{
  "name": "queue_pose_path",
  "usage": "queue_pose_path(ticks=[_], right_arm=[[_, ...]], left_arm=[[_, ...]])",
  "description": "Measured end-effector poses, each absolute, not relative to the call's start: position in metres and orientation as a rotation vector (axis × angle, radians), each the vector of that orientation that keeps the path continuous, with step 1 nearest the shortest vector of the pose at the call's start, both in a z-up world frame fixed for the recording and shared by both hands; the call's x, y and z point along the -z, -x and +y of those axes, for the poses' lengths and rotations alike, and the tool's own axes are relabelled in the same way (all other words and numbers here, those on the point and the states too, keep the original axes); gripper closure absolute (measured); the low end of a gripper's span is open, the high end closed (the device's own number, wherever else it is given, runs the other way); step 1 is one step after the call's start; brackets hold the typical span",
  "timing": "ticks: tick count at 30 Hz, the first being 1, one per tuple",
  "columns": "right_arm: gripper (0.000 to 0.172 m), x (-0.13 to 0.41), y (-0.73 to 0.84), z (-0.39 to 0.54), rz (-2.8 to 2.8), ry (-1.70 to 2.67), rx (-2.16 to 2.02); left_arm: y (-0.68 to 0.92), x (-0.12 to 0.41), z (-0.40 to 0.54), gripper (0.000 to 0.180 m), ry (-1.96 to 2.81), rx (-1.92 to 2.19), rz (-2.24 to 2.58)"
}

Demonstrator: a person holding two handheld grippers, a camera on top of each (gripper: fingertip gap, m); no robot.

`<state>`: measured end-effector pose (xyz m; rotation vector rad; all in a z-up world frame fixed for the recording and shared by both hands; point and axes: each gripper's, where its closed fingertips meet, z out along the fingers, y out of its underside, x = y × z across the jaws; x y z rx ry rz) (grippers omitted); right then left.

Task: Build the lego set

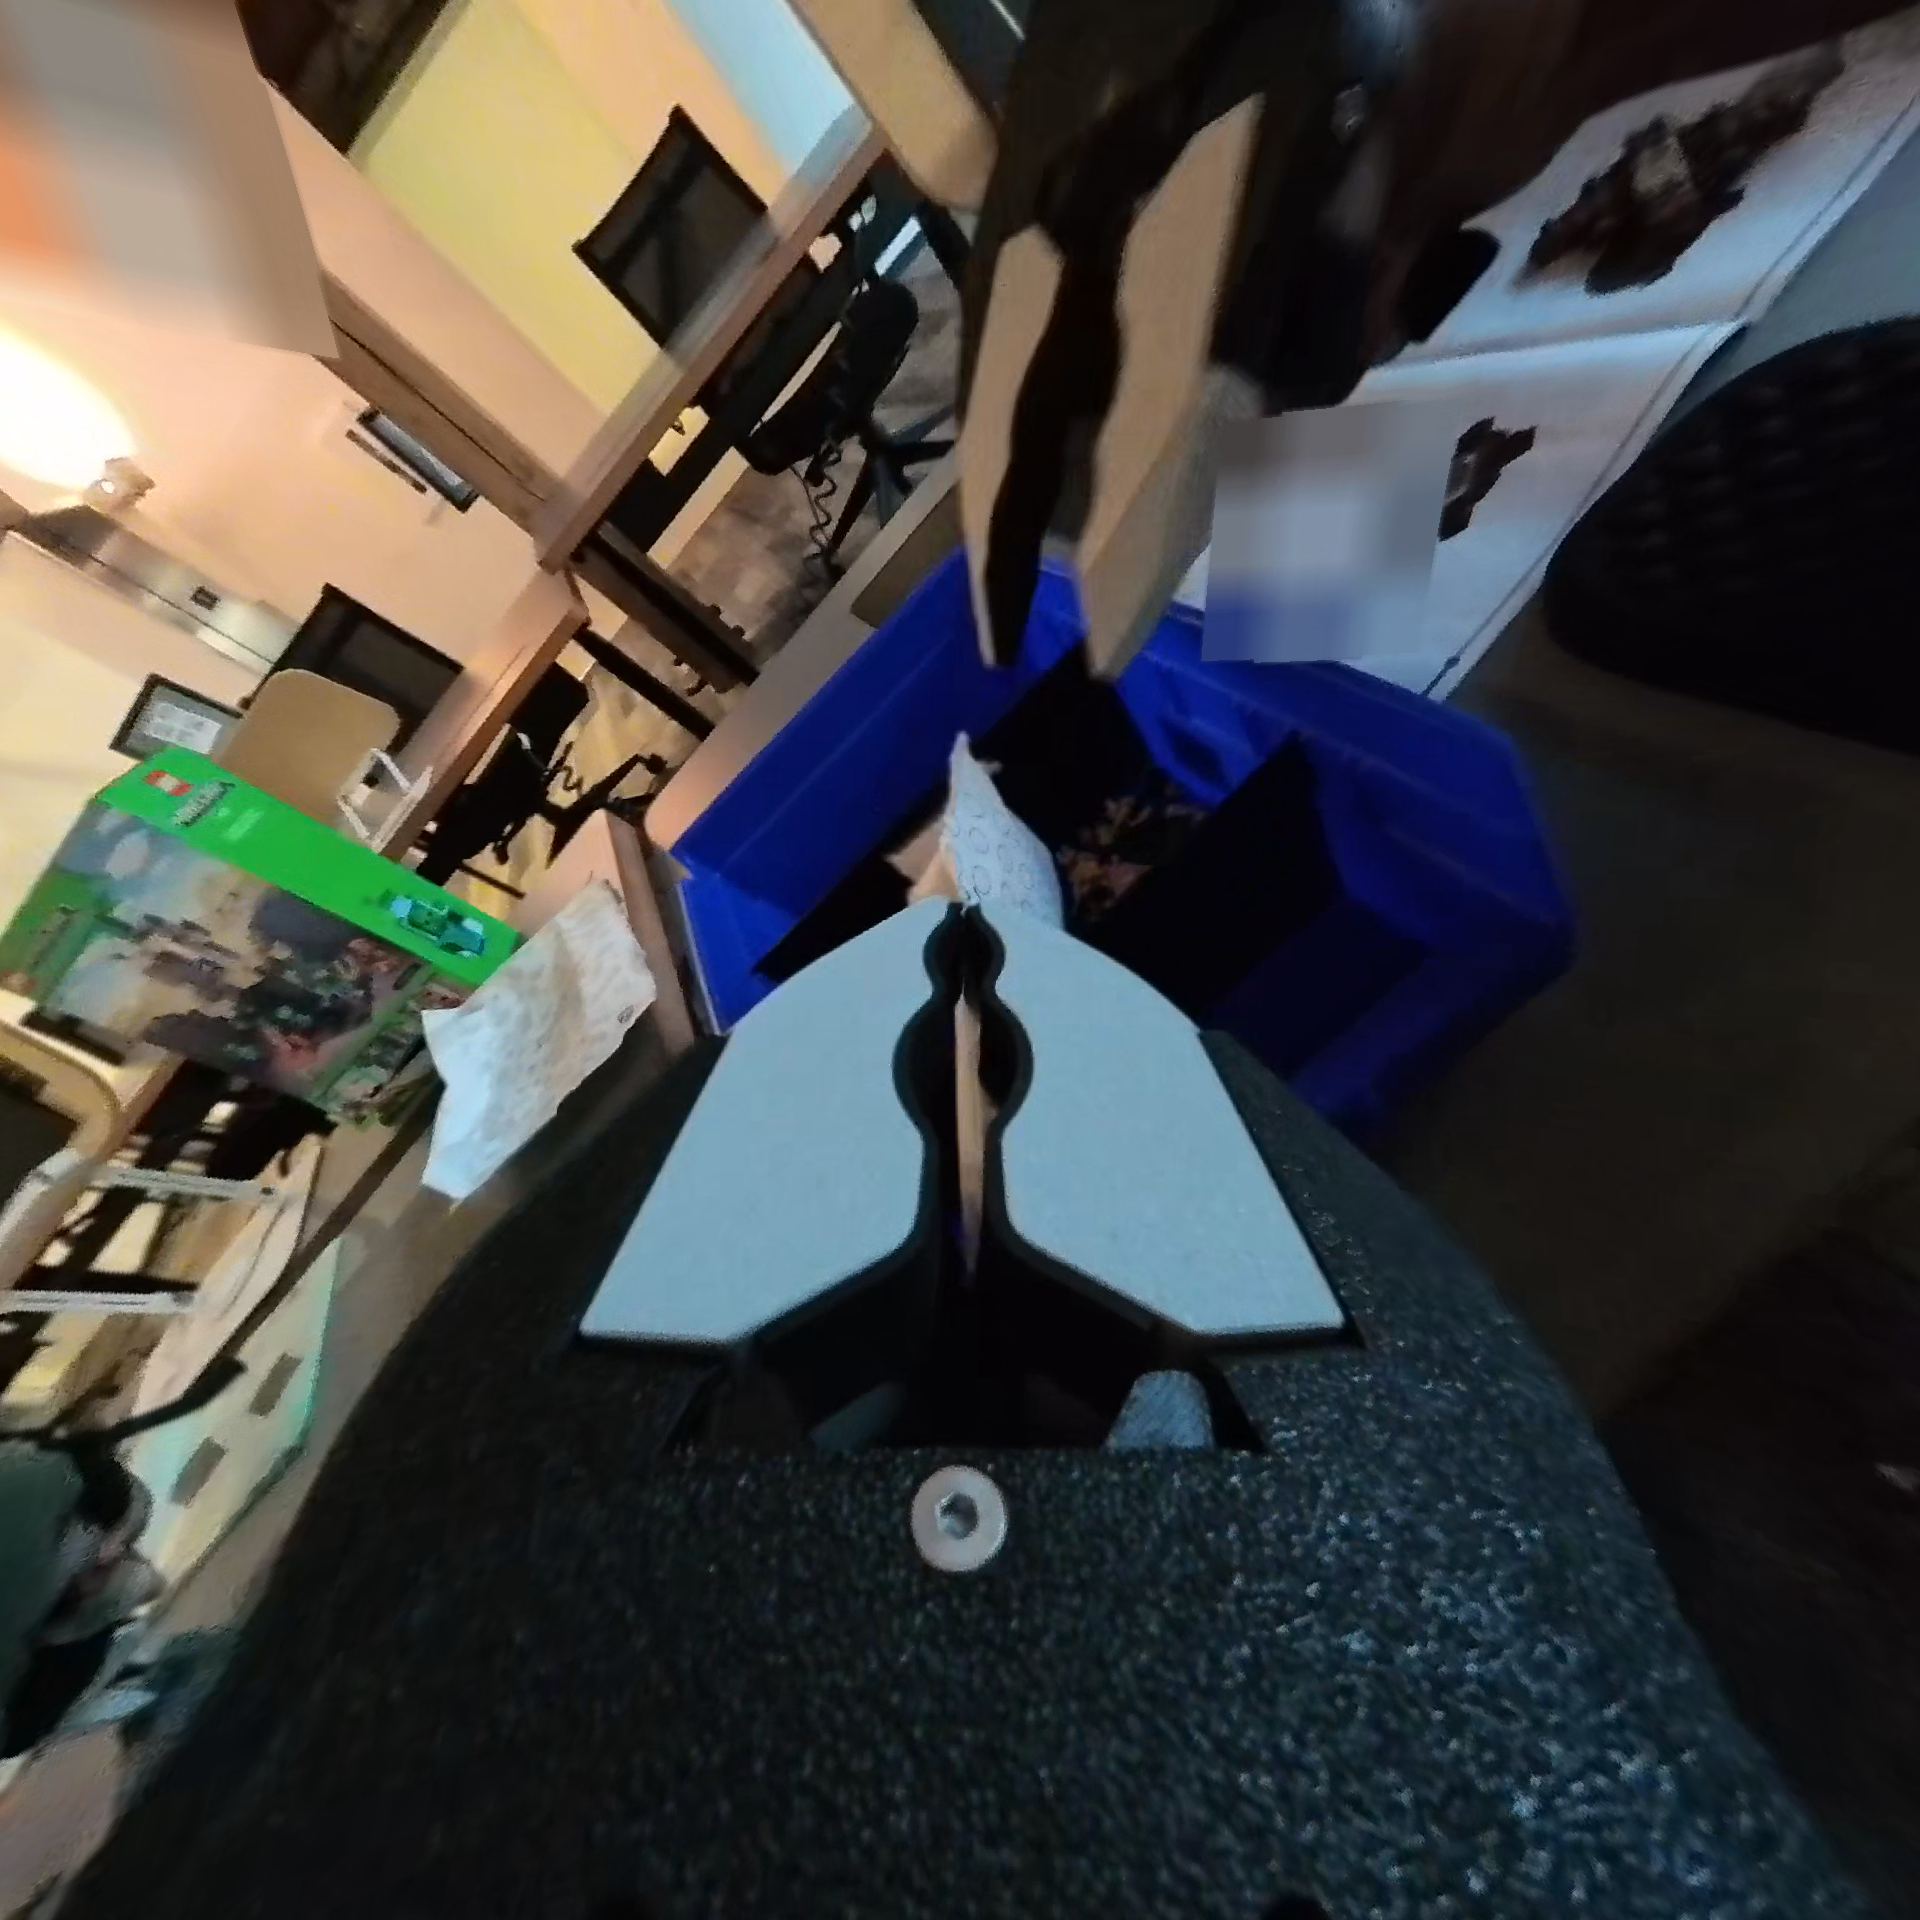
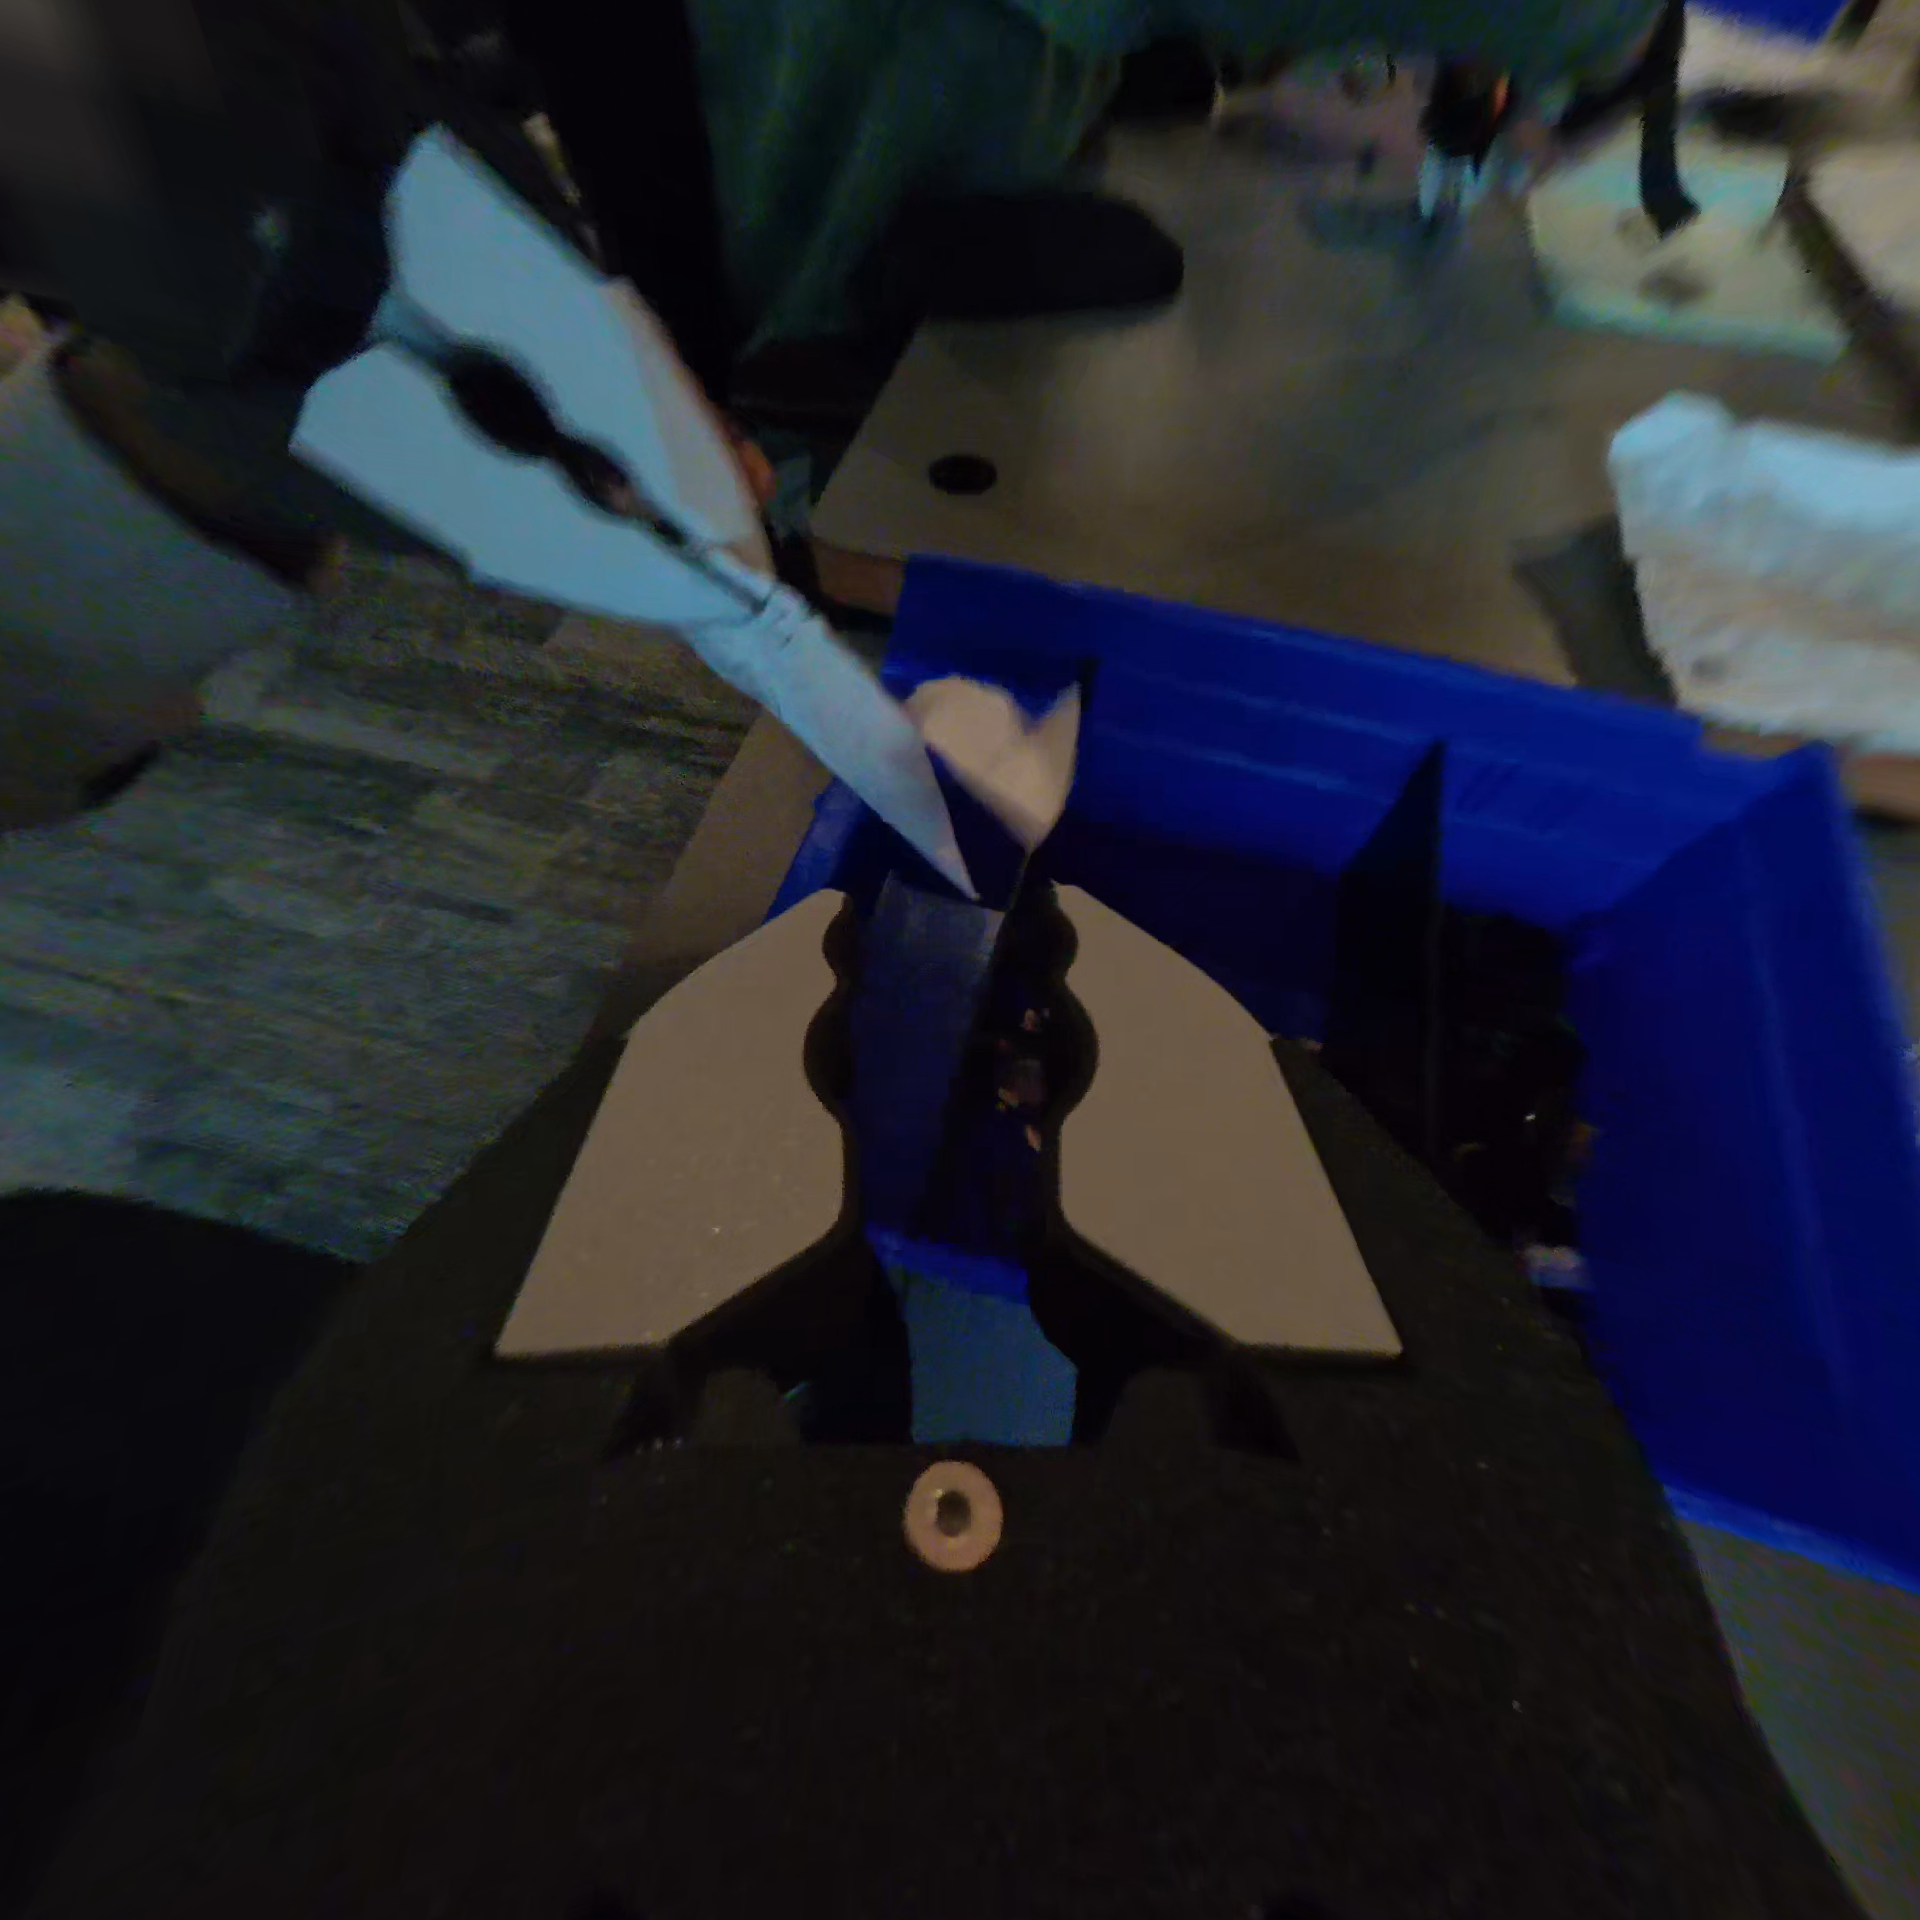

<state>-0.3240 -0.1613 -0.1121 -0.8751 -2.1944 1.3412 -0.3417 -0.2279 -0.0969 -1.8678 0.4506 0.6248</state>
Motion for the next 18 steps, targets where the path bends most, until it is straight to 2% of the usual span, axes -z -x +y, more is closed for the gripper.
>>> queue_pose_path(ticks=[6,16,18], right_arm=[[0.137,0.130,0.315,-0.165,-2.281,0.732,-1.222],[0.141,0.144,0.325,-0.194,-2.389,0.667,-1.351],[0.146,0.142,0.327,-0.201,-2.388,0.660,-1.421]], left_arm=[[0.339,0.099,-0.234,0.180,1.862,-0.564,0.466],[0.333,0.099,-0.231,0.180,1.828,-0.344,0.415],[0.333,0.102,-0.229,0.180,1.829,-0.311,0.418]])
